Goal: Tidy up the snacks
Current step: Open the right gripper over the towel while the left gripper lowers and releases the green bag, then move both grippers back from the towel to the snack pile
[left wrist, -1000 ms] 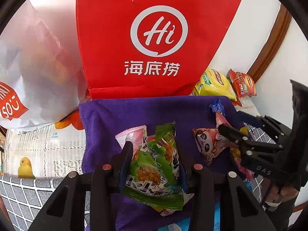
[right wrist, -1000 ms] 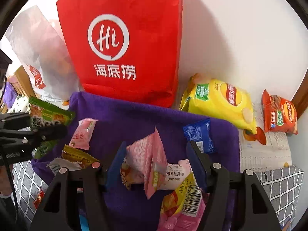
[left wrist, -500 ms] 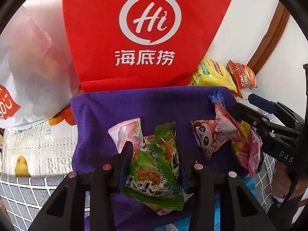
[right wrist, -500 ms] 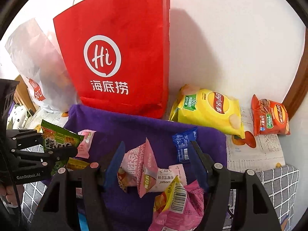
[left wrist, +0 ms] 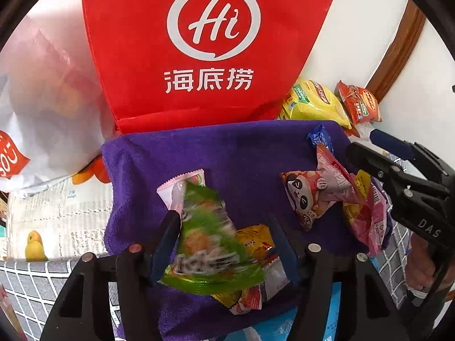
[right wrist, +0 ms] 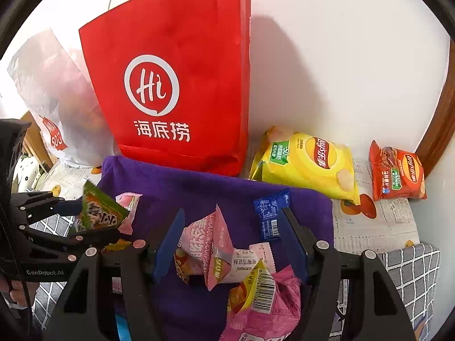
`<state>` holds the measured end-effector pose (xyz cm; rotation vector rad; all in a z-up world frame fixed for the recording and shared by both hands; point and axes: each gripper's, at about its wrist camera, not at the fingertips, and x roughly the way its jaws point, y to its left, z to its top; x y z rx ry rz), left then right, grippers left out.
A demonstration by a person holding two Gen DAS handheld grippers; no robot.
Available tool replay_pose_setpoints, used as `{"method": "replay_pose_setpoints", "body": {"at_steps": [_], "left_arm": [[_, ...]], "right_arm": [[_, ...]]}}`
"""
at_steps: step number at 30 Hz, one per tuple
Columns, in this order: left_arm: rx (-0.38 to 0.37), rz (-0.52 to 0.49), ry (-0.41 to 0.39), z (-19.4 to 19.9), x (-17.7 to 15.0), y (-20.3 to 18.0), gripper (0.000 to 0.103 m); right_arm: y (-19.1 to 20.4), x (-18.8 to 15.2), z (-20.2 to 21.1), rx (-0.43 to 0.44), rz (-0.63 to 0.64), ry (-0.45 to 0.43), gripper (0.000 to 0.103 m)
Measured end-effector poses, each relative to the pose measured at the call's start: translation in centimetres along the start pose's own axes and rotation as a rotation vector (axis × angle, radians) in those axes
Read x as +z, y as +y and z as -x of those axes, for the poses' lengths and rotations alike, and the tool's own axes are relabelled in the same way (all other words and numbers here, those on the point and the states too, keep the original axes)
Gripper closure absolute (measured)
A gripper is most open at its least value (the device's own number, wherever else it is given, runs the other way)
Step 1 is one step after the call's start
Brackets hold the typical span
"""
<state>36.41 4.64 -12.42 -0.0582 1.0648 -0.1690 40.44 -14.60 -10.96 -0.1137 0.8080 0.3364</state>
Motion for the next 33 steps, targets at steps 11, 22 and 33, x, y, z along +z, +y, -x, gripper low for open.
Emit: {"method": "replay_pose_setpoints", "body": {"at_steps": [11, 22, 33], "left_arm": [[-0.018, 0.030, -0.034, 1.7, 0.2, 0.1, 0.026], [-0.068, 0.011, -0.070, 5.4, -0.1, -1.3, 0.026], [-0.048, -0.044, -0.120, 9.7, -1.0, -4.9, 0.026]], "right_arm": [[-0.3, 0.6, 2.1, -0.024, -0.038, -0.035, 0.036], [0.5, -1.1, 7.2, -0.078, -0.013, -0.045, 0.035], [0.2, -4.4, 13.7, -0.128, -0.034, -0.046, 0.035]]}}
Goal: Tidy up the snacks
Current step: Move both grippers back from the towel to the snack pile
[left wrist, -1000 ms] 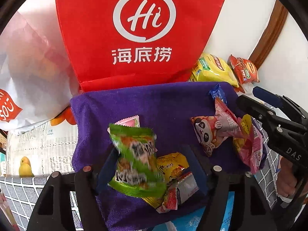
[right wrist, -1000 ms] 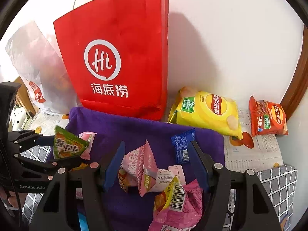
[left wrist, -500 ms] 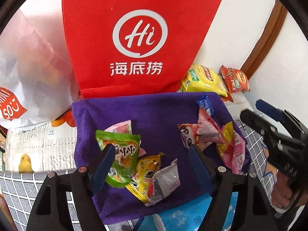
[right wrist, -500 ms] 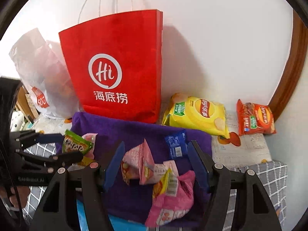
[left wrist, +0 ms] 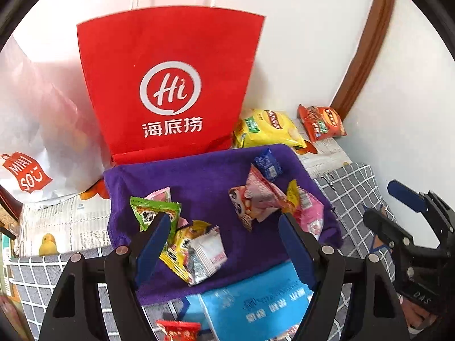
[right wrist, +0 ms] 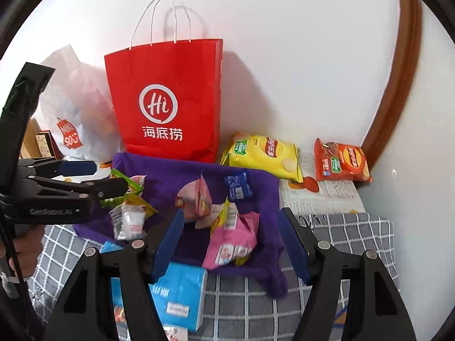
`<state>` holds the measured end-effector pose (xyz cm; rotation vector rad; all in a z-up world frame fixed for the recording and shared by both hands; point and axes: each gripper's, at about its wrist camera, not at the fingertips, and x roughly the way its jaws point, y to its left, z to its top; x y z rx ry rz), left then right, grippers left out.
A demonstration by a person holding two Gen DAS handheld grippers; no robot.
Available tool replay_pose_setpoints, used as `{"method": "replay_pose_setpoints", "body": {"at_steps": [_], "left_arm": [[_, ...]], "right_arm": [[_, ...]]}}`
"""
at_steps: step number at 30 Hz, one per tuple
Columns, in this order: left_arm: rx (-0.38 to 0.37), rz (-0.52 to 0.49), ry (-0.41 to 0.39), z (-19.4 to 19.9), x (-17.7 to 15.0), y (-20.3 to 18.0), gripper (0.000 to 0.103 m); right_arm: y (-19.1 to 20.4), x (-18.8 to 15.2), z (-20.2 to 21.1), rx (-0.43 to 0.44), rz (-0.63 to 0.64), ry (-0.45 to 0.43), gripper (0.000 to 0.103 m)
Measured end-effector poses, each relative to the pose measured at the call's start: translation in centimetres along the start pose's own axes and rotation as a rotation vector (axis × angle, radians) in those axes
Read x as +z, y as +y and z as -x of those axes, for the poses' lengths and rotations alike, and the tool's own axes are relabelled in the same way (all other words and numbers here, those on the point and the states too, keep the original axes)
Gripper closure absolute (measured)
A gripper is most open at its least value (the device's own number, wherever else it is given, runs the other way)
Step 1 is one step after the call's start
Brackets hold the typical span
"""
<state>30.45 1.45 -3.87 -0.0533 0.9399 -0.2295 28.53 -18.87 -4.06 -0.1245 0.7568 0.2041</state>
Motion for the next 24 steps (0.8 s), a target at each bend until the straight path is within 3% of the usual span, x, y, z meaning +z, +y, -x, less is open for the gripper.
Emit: {"method": "replay_pose_setpoints", "body": {"at_steps": [9, 16, 24], "left_arm": [[0.027, 0.000, -0.028, 5.0, -2.8, -0.1, 0.026], [0.131, 0.017, -0.057, 8.4, -6.1, 2.1, 0.026], [0.174, 0.088, -0.020, 8.6, -10.2, 5.9, 0.026]], "right_arm": [[0.7, -3.8, 2.5, 0.062, -0.030, 0.027, 0.035], [2.8, -7.9, 3.0, 0.139, -0.019, 0.062, 0.037], [4.8, -12.8, 1.4, 0.212, -0.010, 0.155, 0.040]]}}
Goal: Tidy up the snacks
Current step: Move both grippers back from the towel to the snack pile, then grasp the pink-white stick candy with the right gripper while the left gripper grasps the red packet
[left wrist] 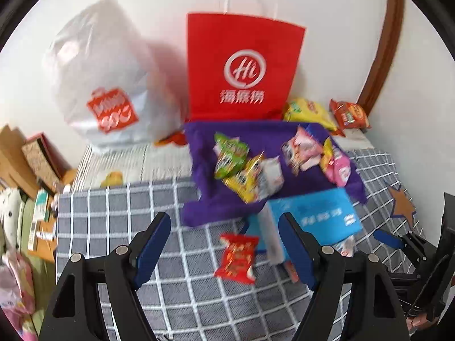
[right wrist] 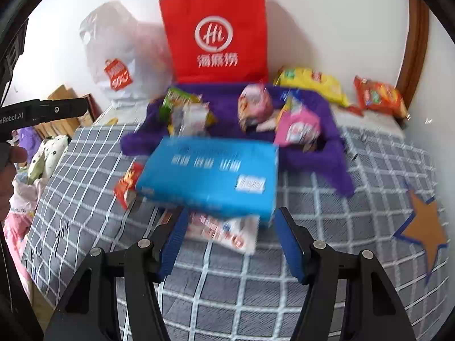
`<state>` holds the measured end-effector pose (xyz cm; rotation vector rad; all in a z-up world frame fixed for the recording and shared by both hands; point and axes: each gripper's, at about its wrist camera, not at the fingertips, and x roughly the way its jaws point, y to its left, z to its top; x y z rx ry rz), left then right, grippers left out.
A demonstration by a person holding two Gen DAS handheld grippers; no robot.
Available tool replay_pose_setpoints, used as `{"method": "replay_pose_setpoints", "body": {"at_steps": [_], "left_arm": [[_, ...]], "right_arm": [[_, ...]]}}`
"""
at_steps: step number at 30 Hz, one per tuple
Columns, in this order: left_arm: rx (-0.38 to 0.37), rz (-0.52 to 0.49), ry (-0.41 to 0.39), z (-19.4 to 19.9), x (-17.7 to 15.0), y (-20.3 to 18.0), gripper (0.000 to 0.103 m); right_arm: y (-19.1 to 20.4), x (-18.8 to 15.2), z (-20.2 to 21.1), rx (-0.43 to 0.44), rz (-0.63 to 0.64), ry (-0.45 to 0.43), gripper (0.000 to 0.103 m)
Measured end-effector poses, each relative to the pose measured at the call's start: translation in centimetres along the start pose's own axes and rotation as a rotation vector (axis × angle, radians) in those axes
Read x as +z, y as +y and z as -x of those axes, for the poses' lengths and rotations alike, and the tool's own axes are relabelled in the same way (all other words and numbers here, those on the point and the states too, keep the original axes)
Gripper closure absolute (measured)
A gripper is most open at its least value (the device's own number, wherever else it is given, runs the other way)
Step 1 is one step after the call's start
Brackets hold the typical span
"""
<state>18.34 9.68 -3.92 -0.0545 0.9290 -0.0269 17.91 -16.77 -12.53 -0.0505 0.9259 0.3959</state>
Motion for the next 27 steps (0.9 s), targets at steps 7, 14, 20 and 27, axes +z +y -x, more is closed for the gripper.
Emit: {"method": "replay_pose_setpoints", "body": {"at_steps": [7, 14, 20, 27], "left_arm": [[-0.006, 0.021, 0.043, -1.0, -2.7, 1.2, 0.026], [-0.013, 0.049, 0.056, -1.5, -3.6, 2.1, 0.026], [-0.012, 0.063, 0.075, -2.2, -3.9, 2.3, 0.026], [-0.012, 0.084, 0.100, -3.1, -4.2, 2.3, 0.026]], "right_arm": [[-0.3, -1.4, -2.6, -0.002, 0.006, 0.032, 0.040], [-2.3, -1.2, -5.0, 0.067, -0.086, 0.089, 0.061], [-2.3, -2.2, -4.7, 0.144, -0.099, 0.107, 0.094], [-0.5, -4.7, -2.0, 0.179, -0.022, 0.157, 0.094]]}}
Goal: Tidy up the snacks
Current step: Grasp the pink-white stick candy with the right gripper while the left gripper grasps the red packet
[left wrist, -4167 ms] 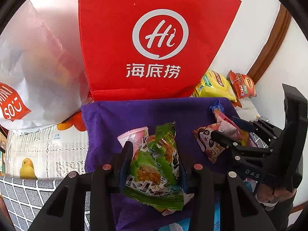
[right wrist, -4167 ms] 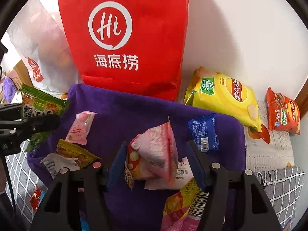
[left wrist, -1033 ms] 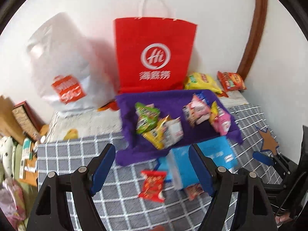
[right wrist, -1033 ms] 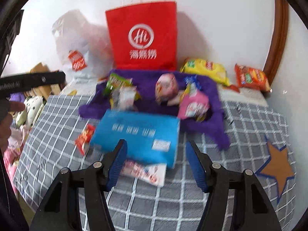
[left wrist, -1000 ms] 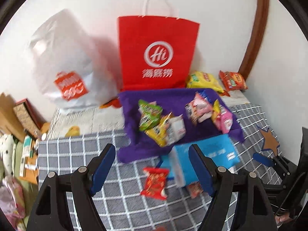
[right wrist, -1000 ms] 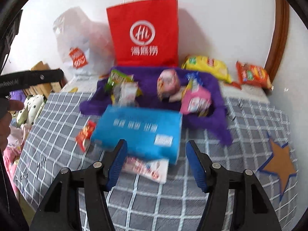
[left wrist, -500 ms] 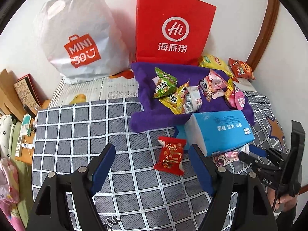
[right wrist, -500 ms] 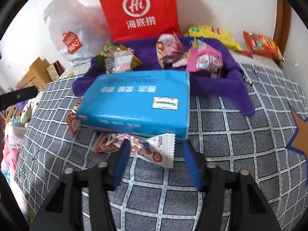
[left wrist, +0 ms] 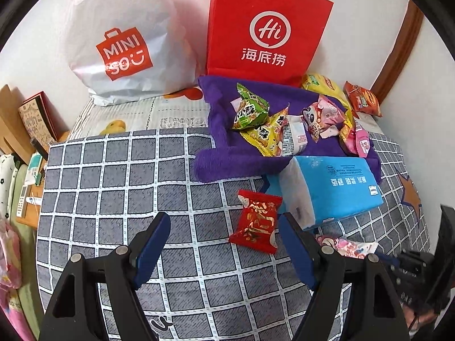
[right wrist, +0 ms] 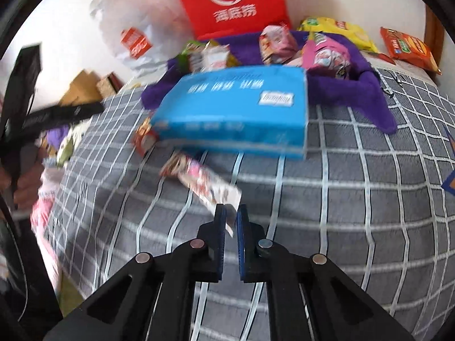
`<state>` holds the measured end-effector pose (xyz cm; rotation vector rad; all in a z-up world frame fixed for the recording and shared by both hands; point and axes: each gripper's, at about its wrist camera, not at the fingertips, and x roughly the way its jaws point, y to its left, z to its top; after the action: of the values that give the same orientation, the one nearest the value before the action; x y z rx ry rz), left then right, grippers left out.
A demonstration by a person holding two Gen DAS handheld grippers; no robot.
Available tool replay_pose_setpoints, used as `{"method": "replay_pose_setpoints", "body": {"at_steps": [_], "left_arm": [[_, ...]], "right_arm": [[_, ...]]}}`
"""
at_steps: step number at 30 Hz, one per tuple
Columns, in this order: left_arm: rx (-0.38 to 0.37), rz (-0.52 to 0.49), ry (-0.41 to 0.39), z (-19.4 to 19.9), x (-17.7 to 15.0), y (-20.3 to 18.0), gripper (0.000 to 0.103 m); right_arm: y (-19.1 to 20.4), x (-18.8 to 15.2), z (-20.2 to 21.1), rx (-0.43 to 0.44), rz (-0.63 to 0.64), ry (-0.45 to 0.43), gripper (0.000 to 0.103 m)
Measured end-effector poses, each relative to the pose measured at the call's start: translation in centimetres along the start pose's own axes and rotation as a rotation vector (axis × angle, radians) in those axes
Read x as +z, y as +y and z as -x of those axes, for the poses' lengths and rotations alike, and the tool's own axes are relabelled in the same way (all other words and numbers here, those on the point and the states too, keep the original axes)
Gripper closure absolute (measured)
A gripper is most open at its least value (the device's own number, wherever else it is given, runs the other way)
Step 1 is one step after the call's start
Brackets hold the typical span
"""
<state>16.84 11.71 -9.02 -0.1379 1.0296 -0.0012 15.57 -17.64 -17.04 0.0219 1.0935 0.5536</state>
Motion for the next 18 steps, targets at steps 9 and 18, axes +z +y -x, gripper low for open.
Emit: {"method": "replay_pose_setpoints", "body": {"at_steps": [9, 18], "left_arm": [[-0.011, -0.001, 0.007, -0.5, 0.0, -0.3, 0.026], [-0.002, 0.020, 0.010, -1.4, 0.5, 0.8, 0.026]], "right_arm": [[0.6, 1.9, 1.5, -0.074, 0.080, -0.092, 0.066], [4.2, 4.3, -2.9, -0.035, 0.263, -0.023, 0.061]]}}
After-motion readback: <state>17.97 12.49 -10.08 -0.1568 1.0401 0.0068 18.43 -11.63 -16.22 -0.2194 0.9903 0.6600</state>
